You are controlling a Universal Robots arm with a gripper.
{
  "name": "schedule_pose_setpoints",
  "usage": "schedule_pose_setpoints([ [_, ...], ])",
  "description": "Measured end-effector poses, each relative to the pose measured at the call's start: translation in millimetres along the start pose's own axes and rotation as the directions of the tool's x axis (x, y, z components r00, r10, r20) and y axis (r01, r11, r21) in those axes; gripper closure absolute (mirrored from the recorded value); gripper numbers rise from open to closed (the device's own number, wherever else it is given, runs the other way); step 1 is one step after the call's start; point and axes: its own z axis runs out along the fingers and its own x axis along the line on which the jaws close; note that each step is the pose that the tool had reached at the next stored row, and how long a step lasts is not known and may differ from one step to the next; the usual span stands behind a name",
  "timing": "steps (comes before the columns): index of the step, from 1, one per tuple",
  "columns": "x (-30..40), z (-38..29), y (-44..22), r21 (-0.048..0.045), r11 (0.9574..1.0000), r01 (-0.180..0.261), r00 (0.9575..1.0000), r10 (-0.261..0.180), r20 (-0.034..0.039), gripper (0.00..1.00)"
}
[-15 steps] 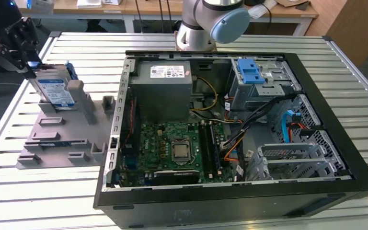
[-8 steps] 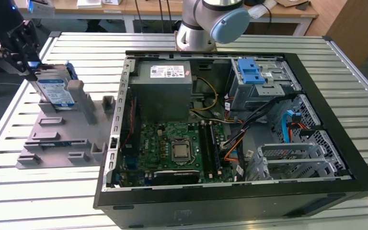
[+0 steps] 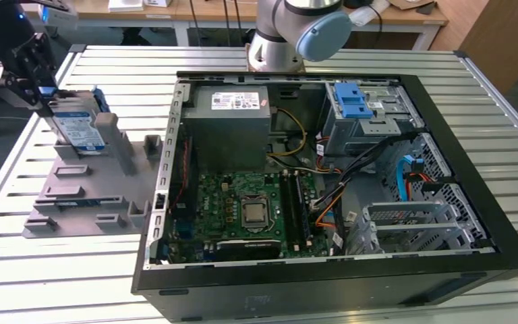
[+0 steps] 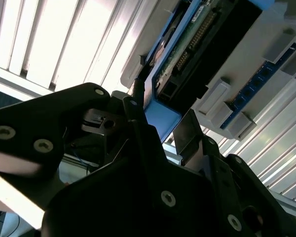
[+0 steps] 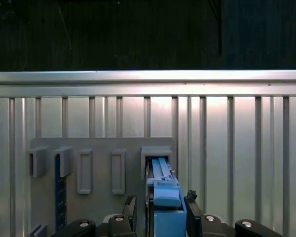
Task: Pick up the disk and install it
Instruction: 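Pick up the disk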
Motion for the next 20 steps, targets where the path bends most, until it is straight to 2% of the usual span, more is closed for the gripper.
schedule_pose_setpoints([
  [3,-0.1,2.7,0.4,-0.0030,1.0000,0.000,1.0000,0.000,-0.0001,0.49],
  [8,0.0,3.2,0.4,-0.0040,1.0000,-0.001,1.0000,0.001,-0.0001,0.49],
  [10,0.0,3.2,0.5,-0.0042,1.0000,-0.001,1.0000,0.001,-0.0001,0.51],
  [11,0.0,3.2,0.5,-0.0043,1.0000,-0.001,1.0000,0.001,0.0000,0.58],
  [20,-0.1,3.2,0.5,-0.0061,1.0000,-0.001,1.0000,0.001,-0.0001,0.64],
])
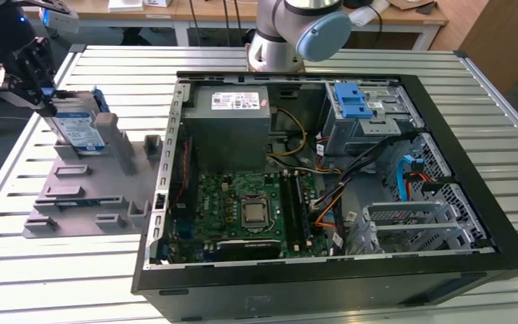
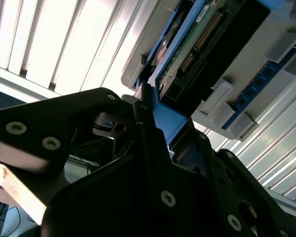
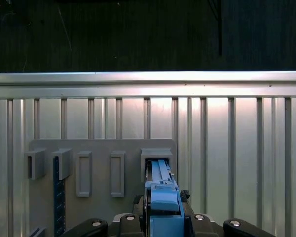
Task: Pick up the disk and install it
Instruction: 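Pick up the disk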
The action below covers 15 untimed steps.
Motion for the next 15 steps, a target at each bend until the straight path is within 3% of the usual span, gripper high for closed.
schedule_pose_setpoints([
  [5,0.0,-0.4,0.0,-0.0002,1.0000,0.000,1.0000,0.000,0.0000,0.64],
  [15,0.1,-7.1,-0.1,0.0001,1.0000,0.000,1.0000,0.000,0.0001,0.64],
])
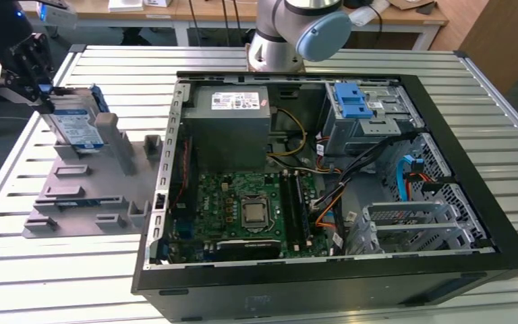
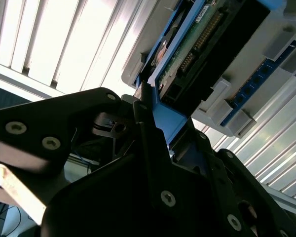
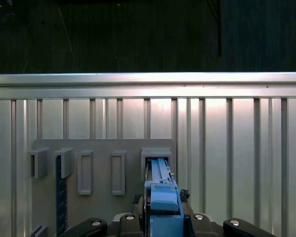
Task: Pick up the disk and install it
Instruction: 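Pick up the disk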
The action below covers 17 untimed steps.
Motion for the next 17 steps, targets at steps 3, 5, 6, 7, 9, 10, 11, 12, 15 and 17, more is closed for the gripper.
schedule_pose_setpoints([
  [3,0.0,-0.2,0.0,-0.0002,1.0000,0.000,1.0000,0.000,-0.0001,0.64],
  [5,0.0,0.6,0.0,-0.0003,1.0000,0.000,1.0000,0.000,-0.0001,0.64],
  [6,0.0,1.2,0.1,-0.0003,1.0000,0.000,1.0000,0.000,-0.0001,0.64],
  [7,0.0,1.7,0.1,-0.0003,1.0000,0.000,1.0000,0.000,-0.0001,0.64],
  [9,0.0,2.8,0.1,-0.0002,1.0000,0.000,1.0000,0.000,-0.0001,0.64],
  [10,0.0,3.3,0.1,-0.0003,1.0000,0.000,1.0000,0.000,-0.0001,0.64],
  [11,0.0,3.7,0.1,-0.0004,1.0000,0.000,1.0000,0.000,-0.0002,0.64],
  [12,0.0,4.0,0.1,-0.0005,1.0000,0.000,1.0000,0.000,-0.0002,0.64],
  [15,0.0,4.3,0.1,-0.0004,1.0000,0.000,1.0000,0.000,-0.0002,0.64],
  [17,0.0,4.5,0.1,-0.0005,1.0000,0.000,1.0000,0.000,-0.0003,0.63],
])
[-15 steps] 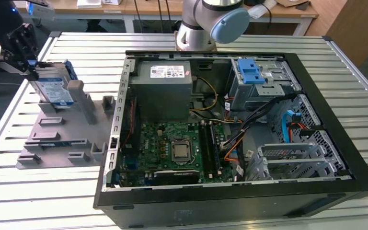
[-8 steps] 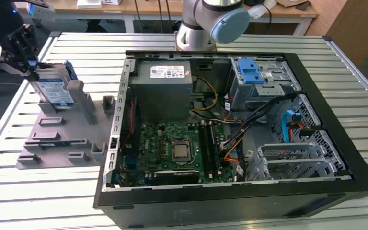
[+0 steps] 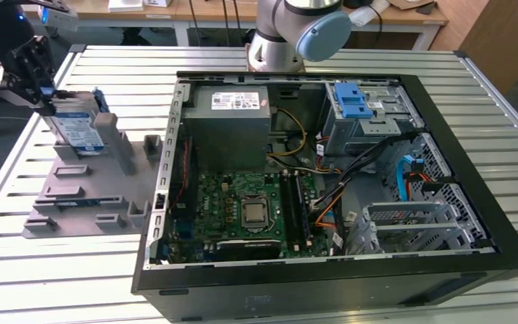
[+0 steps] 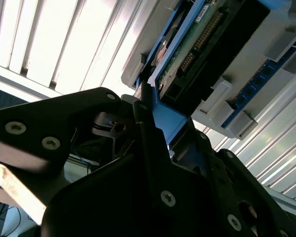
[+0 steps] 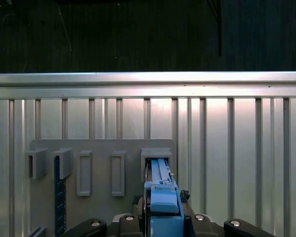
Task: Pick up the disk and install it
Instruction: 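Pick up the disk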
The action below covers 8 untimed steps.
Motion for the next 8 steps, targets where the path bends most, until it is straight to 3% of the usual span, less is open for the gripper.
schedule_pose_setpoints([
  [1,0.0,0.3,0.0,0.0001,1.0000,0.000,1.0000,0.000,0.0000,0.63],
  [2,0.0,0.7,0.0,0.0003,1.0000,0.000,1.0000,0.000,0.0001,0.56],
  [8,0.0,2.1,0.2,-0.0001,1.0000,0.000,1.0000,0.000,0.0000,0.56],
])
